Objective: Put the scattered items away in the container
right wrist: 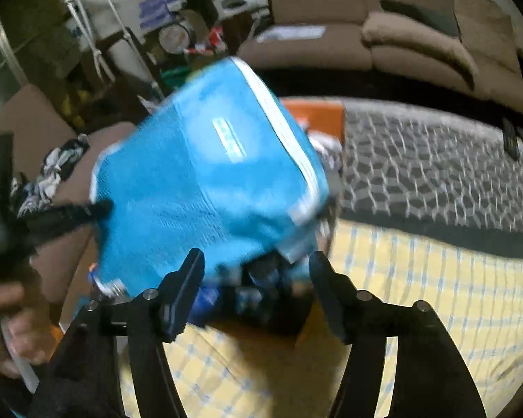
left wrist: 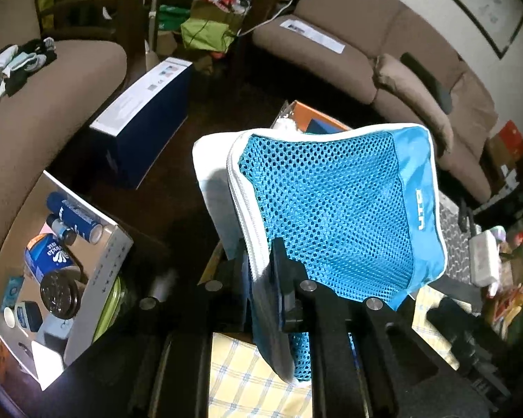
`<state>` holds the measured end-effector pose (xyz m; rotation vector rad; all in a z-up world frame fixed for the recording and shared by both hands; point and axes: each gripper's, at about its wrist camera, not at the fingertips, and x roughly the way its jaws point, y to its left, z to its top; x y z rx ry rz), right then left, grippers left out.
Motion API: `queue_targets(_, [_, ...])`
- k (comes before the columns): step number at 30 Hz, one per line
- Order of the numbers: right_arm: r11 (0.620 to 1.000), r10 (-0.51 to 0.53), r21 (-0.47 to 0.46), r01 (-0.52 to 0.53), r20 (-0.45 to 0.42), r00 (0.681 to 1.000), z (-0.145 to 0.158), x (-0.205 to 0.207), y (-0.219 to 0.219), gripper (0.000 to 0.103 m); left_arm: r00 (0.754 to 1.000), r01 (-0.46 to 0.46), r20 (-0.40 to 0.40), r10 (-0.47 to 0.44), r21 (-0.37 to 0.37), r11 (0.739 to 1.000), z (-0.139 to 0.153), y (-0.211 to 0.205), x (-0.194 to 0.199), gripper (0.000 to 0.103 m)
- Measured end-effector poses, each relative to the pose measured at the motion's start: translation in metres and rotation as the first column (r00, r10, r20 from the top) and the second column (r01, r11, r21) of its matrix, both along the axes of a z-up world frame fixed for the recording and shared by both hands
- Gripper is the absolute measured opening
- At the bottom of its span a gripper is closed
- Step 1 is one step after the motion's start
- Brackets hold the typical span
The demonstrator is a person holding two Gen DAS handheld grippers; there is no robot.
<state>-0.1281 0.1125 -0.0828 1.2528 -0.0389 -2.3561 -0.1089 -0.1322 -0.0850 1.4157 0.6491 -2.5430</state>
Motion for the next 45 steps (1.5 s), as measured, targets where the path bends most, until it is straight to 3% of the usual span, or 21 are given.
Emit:
queue_targets(1, [1.000, 0.021, 0.009, -0.021, 0.004, 1.000, 0.002, -0.009, -0.011, 0.036, 1.000, 0.000, 0.001, 0.000, -0.001, 1.000, 0.000, 0.001, -0.001, 0.011])
queue_targets(6, [0.995, 0.051, 0.088, -0.055, 0.046, 0.998, -0.019, -0.051, -0.053, 0.022, 1.000, -0.001, 0.009, 0.002, -0.016, 1.000, -0.008, 0.002, -0.011, 0.013])
queue_targets(13, [0.991, 0.017, 0.131, -0.022, 0.033, 0.999, -0.025, -0.080, -0.065, 0.017, 0.999, 0.010, 0.037, -0.008, -0.045, 0.999, -0.019, 0.009, -0.031, 0.019])
queue_targets(14, [0.992, 0.014, 0.124, -0.019, 0.042, 0.999, -0.027, -0.082, -0.063, 0.017, 0.999, 0.015, 0.037, -0.013, -0.036, 0.999, -0.018, 0.010, -0.031, 0.022])
queue_targets(16, [0.993, 0.022, 0.116, -0.026, 0.035, 0.999, -0.030, -0.080, -0.058, 0.011, 0.999, 0.033, 0.041, -0.032, -0.032, 0.999, -0.012, 0.015, -0.030, 0.045])
queue_targets(18, [0.993, 0.023, 0.118, -0.027, 0.041, 0.999, -0.033, -0.079, -0.053, 0.007, 0.998, 0.060, 0.030, -0.059, -0.044, 0.997, -0.004, 0.021, -0.027, 0.049])
queue_targets(25, [0.999, -0.023, 0.041, 0.019, 0.081, 0.996, -0.031, -0.055, -0.020, 0.013, 0.997, 0.053, -0.042, -0.057, -0.102, 0.993, 0.018, 0.027, 0.006, 0.081])
queue_targets(27, [0.999, -0.036, 0.031, 0.034, 0.072, 0.997, -0.022, -0.049, -0.010, 0.013, 0.997, 0.042, -0.067, -0.049, -0.092, 0.995, 0.023, 0.026, 0.010, 0.082])
queue_targets(30, [0.997, -0.069, 0.035, 0.068, 0.042, 0.997, -0.005, -0.041, 0.003, 0.014, 0.980, 0.058, -0.187, -0.060, -0.015, 0.998, 0.042, 0.022, 0.022, 0.083])
queue_targets(34, [0.994, -0.106, 0.023, 0.107, -0.021, 0.994, 0.024, -0.021, 0.026, 0.014, 0.969, 0.044, -0.237, -0.066, -0.097, 0.994, 0.057, 0.024, 0.034, 0.090])
queue_targets(40, [0.990, -0.141, -0.002, 0.141, -0.039, 0.989, 0.037, 0.011, 0.051, 0.014, 0.965, 0.075, -0.243, -0.096, -0.094, 0.993, 0.064, 0.030, 0.036, 0.091])
queue_targets(45, [0.985, -0.174, 0.006, 0.174, -0.006, 0.985, 0.022, 0.018, 0.067, 0.014, 0.965, 0.095, -0.229, -0.125, -0.138, 0.986, 0.066, 0.043, 0.036, 0.101])
